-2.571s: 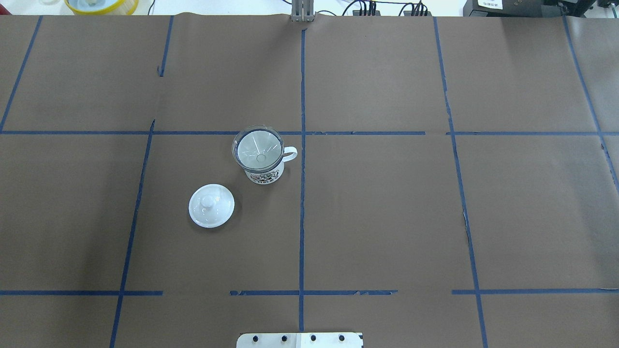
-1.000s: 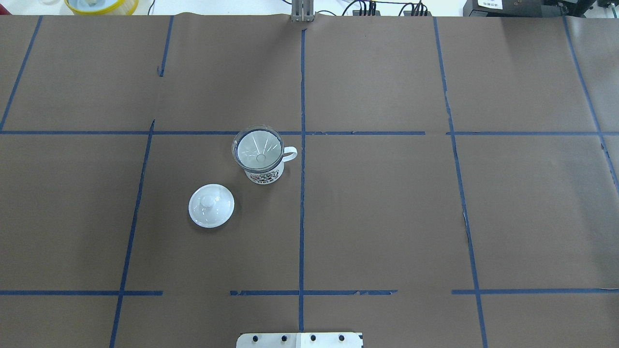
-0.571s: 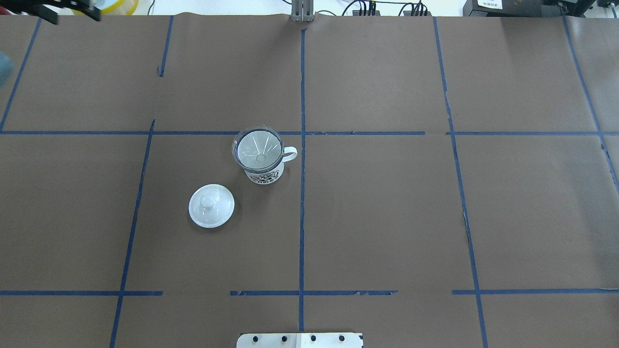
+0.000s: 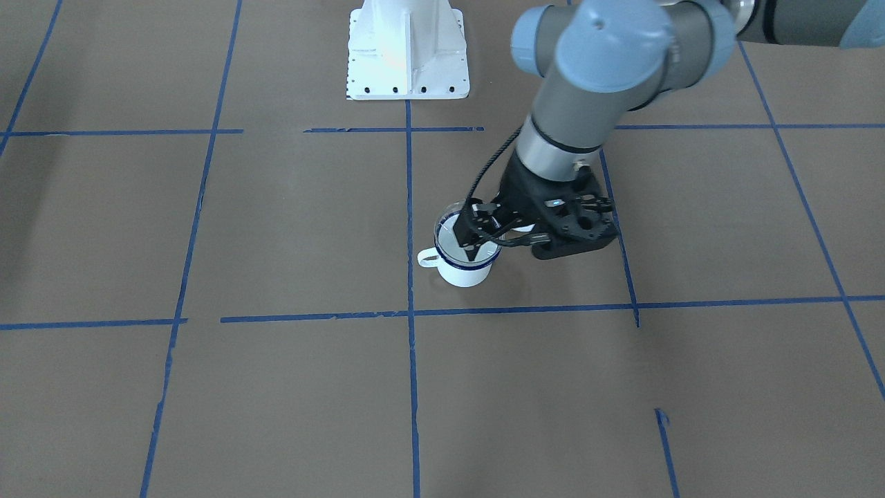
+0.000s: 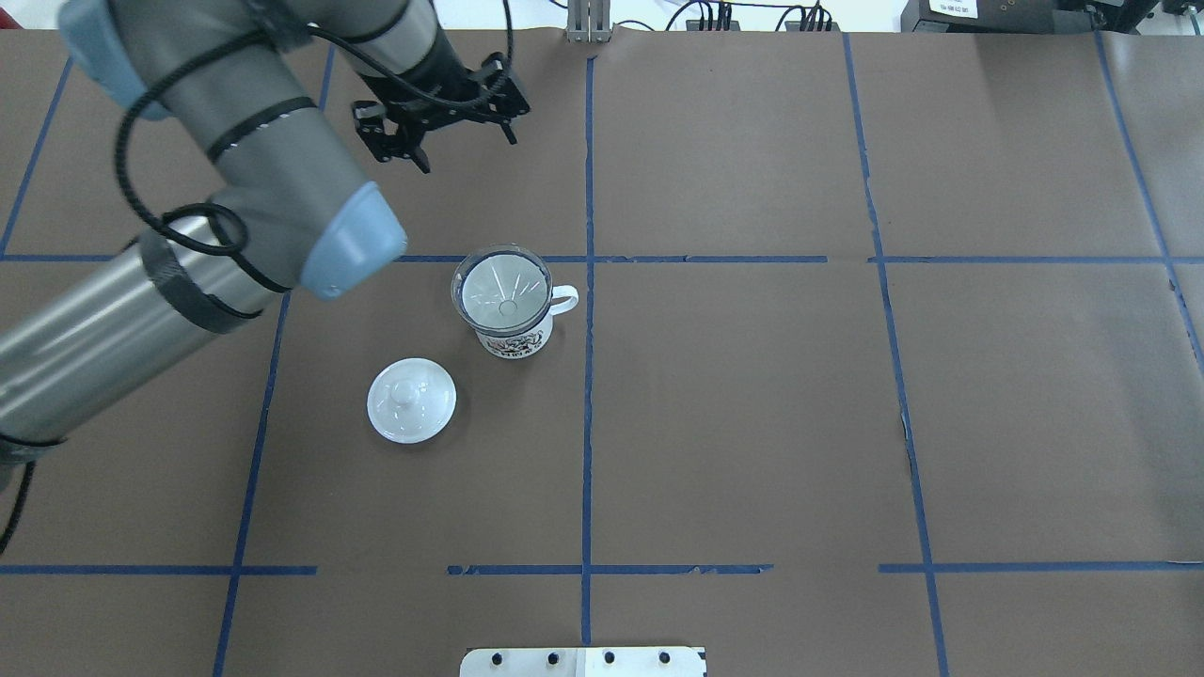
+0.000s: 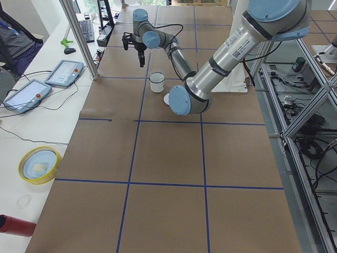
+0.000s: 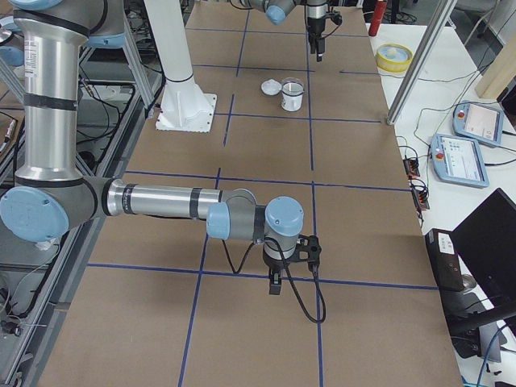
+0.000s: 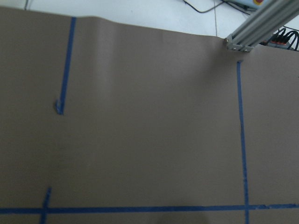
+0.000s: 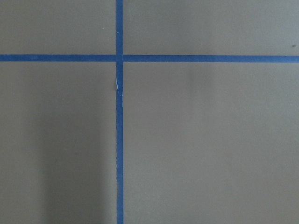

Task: Remove funnel from cup
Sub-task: 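Reach the left gripper down to the clear funnel in the mug and grasp it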

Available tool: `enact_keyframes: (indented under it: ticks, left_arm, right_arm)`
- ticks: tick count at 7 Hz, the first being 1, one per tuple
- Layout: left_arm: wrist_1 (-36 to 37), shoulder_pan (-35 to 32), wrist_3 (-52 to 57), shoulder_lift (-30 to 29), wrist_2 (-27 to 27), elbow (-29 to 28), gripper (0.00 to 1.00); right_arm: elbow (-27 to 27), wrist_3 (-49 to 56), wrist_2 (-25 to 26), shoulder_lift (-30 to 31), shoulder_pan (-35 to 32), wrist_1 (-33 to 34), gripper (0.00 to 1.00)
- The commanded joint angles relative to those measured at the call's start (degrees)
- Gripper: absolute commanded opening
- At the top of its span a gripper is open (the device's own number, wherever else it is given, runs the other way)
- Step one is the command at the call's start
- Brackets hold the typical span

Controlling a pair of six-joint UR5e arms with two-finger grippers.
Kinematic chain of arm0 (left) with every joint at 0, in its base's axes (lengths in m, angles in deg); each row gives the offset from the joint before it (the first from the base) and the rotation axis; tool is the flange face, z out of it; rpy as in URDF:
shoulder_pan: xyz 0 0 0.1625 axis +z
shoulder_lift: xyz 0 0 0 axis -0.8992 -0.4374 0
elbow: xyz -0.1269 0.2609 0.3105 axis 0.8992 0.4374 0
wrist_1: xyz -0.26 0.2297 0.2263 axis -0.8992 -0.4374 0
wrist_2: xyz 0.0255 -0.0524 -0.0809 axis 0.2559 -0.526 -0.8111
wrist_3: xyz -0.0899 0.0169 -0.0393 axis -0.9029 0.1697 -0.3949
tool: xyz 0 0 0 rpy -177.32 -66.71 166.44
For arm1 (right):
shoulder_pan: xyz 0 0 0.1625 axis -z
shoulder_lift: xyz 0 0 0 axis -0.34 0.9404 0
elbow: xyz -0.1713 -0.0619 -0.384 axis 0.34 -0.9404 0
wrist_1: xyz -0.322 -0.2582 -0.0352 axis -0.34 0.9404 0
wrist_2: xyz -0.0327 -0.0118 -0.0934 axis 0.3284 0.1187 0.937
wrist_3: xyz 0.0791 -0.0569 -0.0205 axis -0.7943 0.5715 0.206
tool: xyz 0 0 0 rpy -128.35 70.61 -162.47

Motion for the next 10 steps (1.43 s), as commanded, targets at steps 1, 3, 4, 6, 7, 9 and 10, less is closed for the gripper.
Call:
enact_keyframes:
  ticks: [1,3,4,6,7,9,10]
  left_arm:
    - [1.0,5.17,-3.65,-3.86,3.57,-6.73,1.0]
    - [1.0,6.75,-3.48,-3.42,3.57,-7.89,1.0]
    - [1.0,7.54,-3.48,-3.42,3.57,-8.15,0.98]
    - [0.91,9.3,-3.83,-2.63,5.15,-8.07,0.73]
    - [0.91,9.39,-3.83,-2.54,5.24,-8.07,0.4]
    - [0.39,9.31,-3.22,-2.62,6.47,-7.98,0.24]
    - [0.38,9.31,-3.22,-2.63,6.56,-7.98,0.21]
  right_arm:
    - [-0.03,0.0,0.0,0.0,0.0,0.0,1.0]
    - [-0.03,0.0,0.0,0.0,0.0,0.0,1.0]
    - [-0.03,0.0,0.0,0.0,0.0,0.0,1.0]
    - [-0.03,0.0,0.0,0.0,0.0,0.0,1.0]
    - [-0.03,0.0,0.0,0.0,0.0,0.0,1.0]
    - [-0.03,0.0,0.0,0.0,0.0,0.0,1.0]
    - [-0.03,0.0,0.0,0.0,0.0,0.0,1.0]
